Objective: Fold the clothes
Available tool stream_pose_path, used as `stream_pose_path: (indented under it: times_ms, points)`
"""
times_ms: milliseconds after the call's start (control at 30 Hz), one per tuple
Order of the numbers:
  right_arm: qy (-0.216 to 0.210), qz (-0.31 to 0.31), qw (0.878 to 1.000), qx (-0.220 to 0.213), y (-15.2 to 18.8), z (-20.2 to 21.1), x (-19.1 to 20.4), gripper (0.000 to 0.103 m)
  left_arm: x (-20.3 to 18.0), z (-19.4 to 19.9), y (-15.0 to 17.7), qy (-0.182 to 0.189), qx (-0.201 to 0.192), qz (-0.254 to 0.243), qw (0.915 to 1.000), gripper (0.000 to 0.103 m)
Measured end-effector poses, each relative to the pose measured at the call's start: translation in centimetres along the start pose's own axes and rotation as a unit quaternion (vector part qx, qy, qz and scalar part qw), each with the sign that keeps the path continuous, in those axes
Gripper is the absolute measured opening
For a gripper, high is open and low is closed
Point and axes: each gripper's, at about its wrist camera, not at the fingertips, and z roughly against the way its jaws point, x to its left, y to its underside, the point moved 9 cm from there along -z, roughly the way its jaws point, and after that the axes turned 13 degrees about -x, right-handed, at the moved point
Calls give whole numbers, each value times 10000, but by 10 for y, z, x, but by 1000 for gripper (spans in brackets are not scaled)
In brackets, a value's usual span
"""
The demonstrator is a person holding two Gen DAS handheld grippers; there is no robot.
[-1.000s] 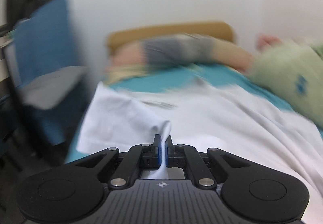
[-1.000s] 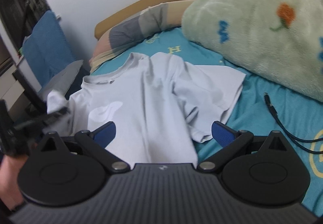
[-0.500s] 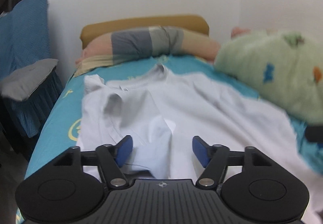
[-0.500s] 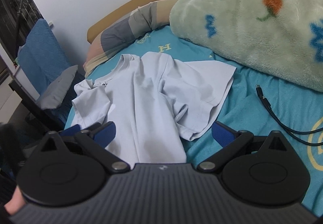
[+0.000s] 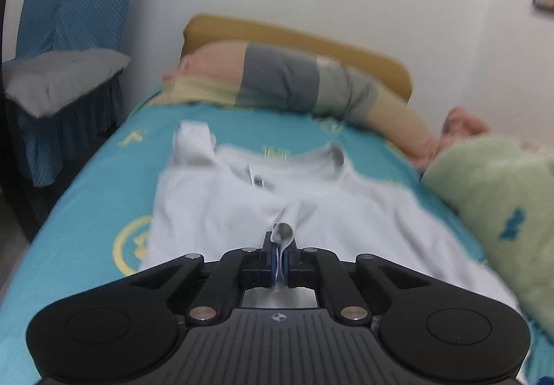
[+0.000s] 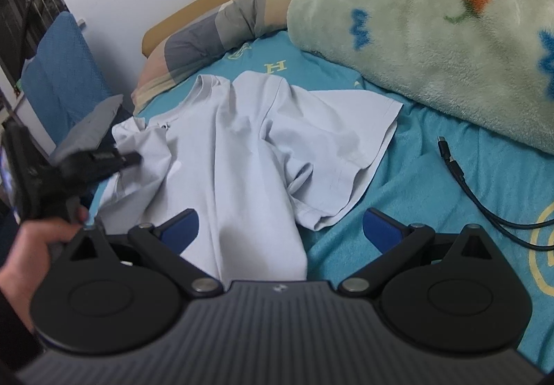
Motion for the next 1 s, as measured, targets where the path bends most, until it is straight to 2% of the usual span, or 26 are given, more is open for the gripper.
stream_pose_path:
  times_ms: [100, 200, 267, 333, 400, 433, 533, 567, 600, 633, 767, 833, 900, 1000]
  points:
    - [-38, 85, 10000, -22, 4, -1, 4, 103, 43, 13, -26, -123, -148, 351, 9992, 4]
    - [-42, 233, 9997, -74, 5, -3, 8, 103, 106, 25, -65, -593, -247, 276, 9976, 4]
    - [-23, 370, 9992, -125, 5, -5, 11, 103, 154, 30, -93, -1051, -255, 163, 9940, 4]
    - [-4, 507, 9986, -176, 6, -7, 13, 103, 202, 33, -114, -1707, -248, -113, 9849, 3]
    - [14, 643, 9977, -227, 6, -8, 16, 103, 248, 34, -125, -2419, -105, -513, 9689, 3]
    - [23, 712, 9971, -252, 6, -9, 18, 103, 267, 33, -123, -2719, 25, -662, 9601, 3]
    - [32, 904, 9954, -304, 7, -13, 22, 103, 303, 27, -85, -3113, 440, -781, 9461, 4]
    - [24, 948, 9950, -299, 8, -14, 23, 103, 308, 25, -69, -3135, 542, -735, 9452, 5]
    - [16, 982, 9947, -294, 8, -15, 24, 103, 309, 24, -53, -3066, 592, -597, 9481, 7]
    - [5, 1013, 9944, -294, 9, -16, 26, 103, 307, 26, -40, -2982, 643, -403, 9515, 16]
    - [-24, 1157, 9929, -286, 12, -20, 30, 103, 278, 43, 2, -2554, 949, 386, 9614, 35]
    - [-26, 1191, 9925, -268, 14, -22, 31, 103, 256, 66, 11, -2303, 1119, 567, 9650, 46]
    - [-31, 1232, 9920, -273, 14, -22, 34, 103, 227, 98, 12, -2084, 1213, 602, 9686, 51]
    - [-103, 1316, 9908, -293, 13, -17, 40, 103, 183, 155, 21, -1909, 1701, 667, 9644, 58]
